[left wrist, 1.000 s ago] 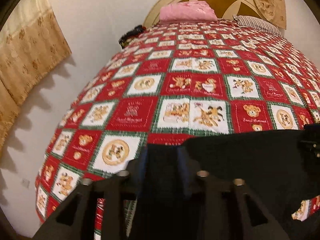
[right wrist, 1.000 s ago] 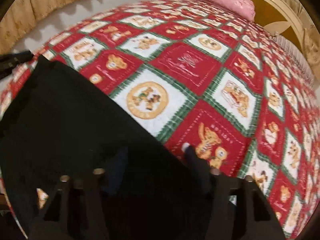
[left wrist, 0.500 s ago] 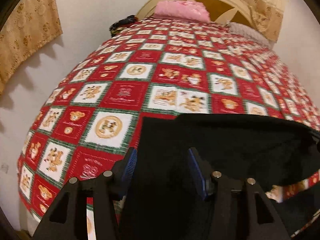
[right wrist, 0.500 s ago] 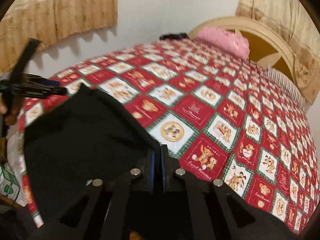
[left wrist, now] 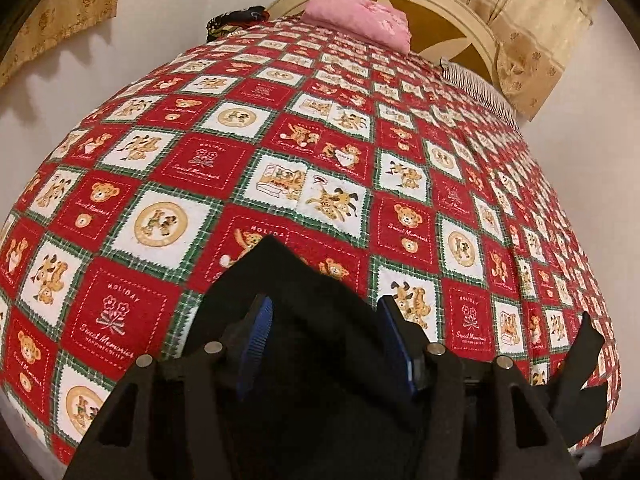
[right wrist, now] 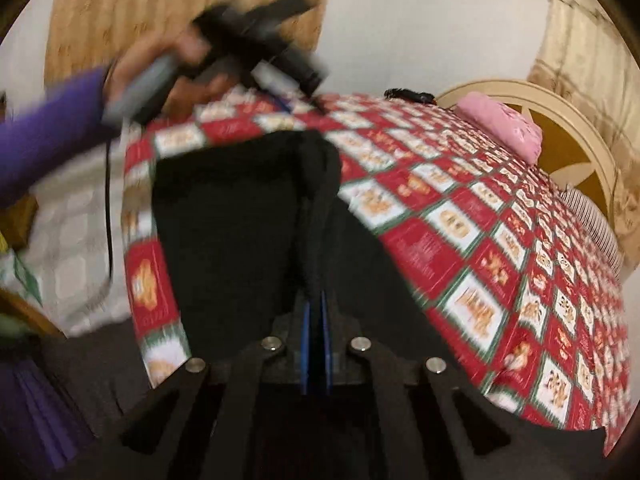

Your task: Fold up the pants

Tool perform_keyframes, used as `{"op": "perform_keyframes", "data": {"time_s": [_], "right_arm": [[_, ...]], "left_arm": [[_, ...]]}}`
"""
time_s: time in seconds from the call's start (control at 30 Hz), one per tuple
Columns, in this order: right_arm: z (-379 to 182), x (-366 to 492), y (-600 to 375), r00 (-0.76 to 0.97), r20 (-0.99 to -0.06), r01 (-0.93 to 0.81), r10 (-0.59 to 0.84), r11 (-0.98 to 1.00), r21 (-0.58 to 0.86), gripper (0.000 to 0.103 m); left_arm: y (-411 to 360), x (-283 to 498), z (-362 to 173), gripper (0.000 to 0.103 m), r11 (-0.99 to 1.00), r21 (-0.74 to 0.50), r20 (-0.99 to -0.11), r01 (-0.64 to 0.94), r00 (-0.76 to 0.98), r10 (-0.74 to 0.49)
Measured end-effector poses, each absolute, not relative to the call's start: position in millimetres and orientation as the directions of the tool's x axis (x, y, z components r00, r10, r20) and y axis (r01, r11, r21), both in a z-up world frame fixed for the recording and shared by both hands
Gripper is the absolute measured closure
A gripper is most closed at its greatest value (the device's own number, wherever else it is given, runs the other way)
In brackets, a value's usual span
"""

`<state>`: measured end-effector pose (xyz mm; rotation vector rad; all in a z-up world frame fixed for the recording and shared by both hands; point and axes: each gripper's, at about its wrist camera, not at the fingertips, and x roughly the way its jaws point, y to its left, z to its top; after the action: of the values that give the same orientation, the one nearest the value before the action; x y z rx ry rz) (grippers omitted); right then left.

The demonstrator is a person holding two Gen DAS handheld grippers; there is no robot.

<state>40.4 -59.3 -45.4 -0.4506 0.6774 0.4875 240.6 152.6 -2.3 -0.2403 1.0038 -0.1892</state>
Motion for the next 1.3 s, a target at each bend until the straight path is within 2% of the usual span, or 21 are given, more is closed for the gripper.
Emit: {"op": "perform_keyframes", "data": {"time_s": [0.17, 0.37, 0.5, 0.63, 0.77, 0.83, 0.87, 0.9, 0.97, 1.03, 1.23, 1.3], "right_arm": [[-84.5, 33.2, -48.1, 0.679, -0.704, -0.555, 0.209, 0.774, -0.305, 0.094], [-86.2, 26.8, -46.2, 0.716, -0.671, -0.532, 0.192, 0.773, -0.347, 0.094], [-87.0, 26.2, -43.6, 0.723, -0.664, -0.528, 0.189, 0.771, -0.356, 0.094], [-87.9, 23.2, -41.2, 0.728, -0.66, -0.526, 0.187, 0.769, -0.362, 0.093], [-87.8, 22.5, -42.0, 0.728, -0.657, -0.526, 0.193, 0.773, -0.356, 0.093], [-87.2, 22.1, -42.7, 0.731, -0.655, -0.521, 0.192, 0.776, -0.354, 0.093], [-86.6, 20.7, -42.9, 0.735, -0.652, -0.517, 0.188, 0.777, -0.358, 0.093], [-85.4, 19.6, -43.2, 0.739, -0.648, -0.512, 0.184, 0.778, -0.363, 0.094], [-78.3, 15.4, -47.2, 0.754, -0.63, -0.499, 0.185, 0.786, -0.365, 0.094], [-67.6, 11.6, -53.6, 0.764, -0.614, -0.487, 0.2, 0.802, -0.345, 0.094], [-41.4, -4.9, -67.8, 0.771, -0.587, -0.488, 0.248, 0.821, -0.294, 0.094], [-40.5, -11.1, -68.4, 0.752, -0.6, -0.51, 0.273, 0.818, -0.267, 0.094]], "left_arm": [[133.8, 263.4, -16.3, 0.046, 0.983, -0.182, -0.883, 0.015, 0.437, -0.17], [102.6, 283.4, -35.9, 0.046, 0.999, 0.009, -0.931, 0.041, 0.366, -0.007], [91.5, 295.6, -52.1, 0.046, 0.999, 0.014, -0.959, 0.049, 0.283, -0.001], [86.9, 299.4, -65.1, 0.045, 0.996, 0.072, -0.972, 0.047, 0.229, 0.059], [79.2, 290.5, -65.6, 0.047, 0.987, 0.132, -0.952, 0.091, 0.289, 0.101], [84.5, 285.8, -62.4, 0.071, 0.989, 0.123, -0.943, 0.085, 0.322, 0.089], [89.9, 282.5, -57.9, 0.088, 0.992, 0.111, -0.935, 0.06, 0.345, 0.083], [97.9, 279.4, -52.2, 0.092, 0.997, 0.061, -0.929, 0.044, 0.367, 0.041], [120.0, 265.7, -35.7, 0.098, 0.995, -0.094, -0.893, 0.022, 0.441, -0.094], [137.7, 245.6, -18.3, 0.098, 0.982, -0.189, -0.842, 0.006, 0.513, -0.165], [166.0, 168.6, 17.1, 0.098, 0.932, -0.362, -0.693, 0.031, 0.659, -0.292], [180.3, 147.1, 16.2, 0.098, 0.929, -0.371, -0.664, 0.011, 0.696, -0.273]]}}
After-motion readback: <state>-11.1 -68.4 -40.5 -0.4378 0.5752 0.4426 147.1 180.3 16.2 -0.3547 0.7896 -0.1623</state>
